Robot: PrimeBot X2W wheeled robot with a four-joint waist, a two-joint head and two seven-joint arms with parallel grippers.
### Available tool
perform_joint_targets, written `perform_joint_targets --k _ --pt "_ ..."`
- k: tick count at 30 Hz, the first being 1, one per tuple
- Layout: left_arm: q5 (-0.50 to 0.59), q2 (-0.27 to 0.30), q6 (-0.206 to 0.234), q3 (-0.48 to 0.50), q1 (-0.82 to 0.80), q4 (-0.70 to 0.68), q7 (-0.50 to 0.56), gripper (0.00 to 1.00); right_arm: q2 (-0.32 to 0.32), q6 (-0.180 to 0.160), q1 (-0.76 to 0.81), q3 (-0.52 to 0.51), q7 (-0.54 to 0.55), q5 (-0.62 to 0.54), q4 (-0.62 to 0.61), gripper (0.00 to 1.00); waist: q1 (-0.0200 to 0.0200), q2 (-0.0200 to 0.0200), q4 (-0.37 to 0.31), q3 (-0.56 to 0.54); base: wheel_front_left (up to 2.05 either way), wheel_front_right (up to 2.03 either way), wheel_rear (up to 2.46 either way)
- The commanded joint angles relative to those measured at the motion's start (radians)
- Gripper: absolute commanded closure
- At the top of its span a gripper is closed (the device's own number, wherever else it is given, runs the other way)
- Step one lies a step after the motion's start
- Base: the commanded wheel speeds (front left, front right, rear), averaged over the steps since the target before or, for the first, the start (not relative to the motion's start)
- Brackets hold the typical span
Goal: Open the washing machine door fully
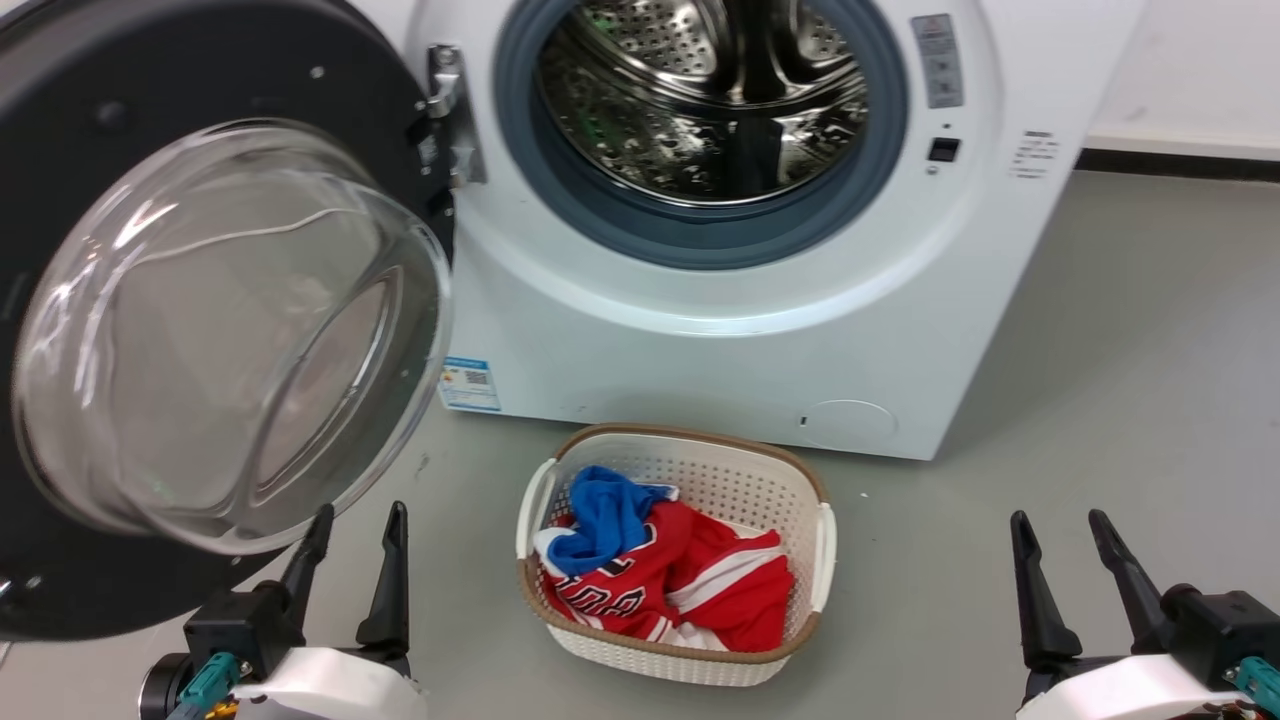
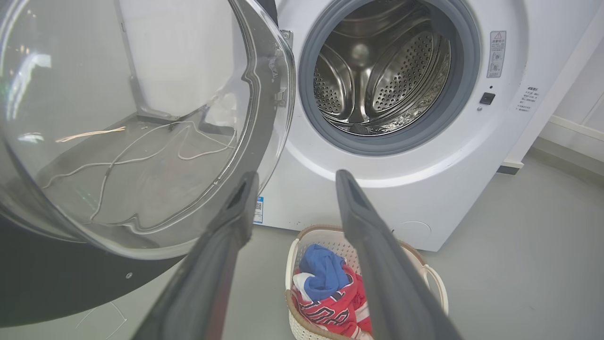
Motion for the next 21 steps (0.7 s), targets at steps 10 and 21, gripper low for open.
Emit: perform_joint_targets --k 10,21 --pt "0.020 0.009 -0.003 -0.026 -0.051 0.025 0.007 0.00 0.002 0.000 -0.006 0.034 0.005 -0.023 -0.003 0.00 0.0000 0.0000 -0.140 0.003 0.00 0.00 0.00" --pt "0.013 -0.001 0.003 -0.045 -0.048 0.066 -0.003 0.00 0.002 0.000 -0.026 0.062 0.009 -0.044 0.009 0.00 0.0000 0.0000 -0.203 0.002 0.00 0.00 0.00"
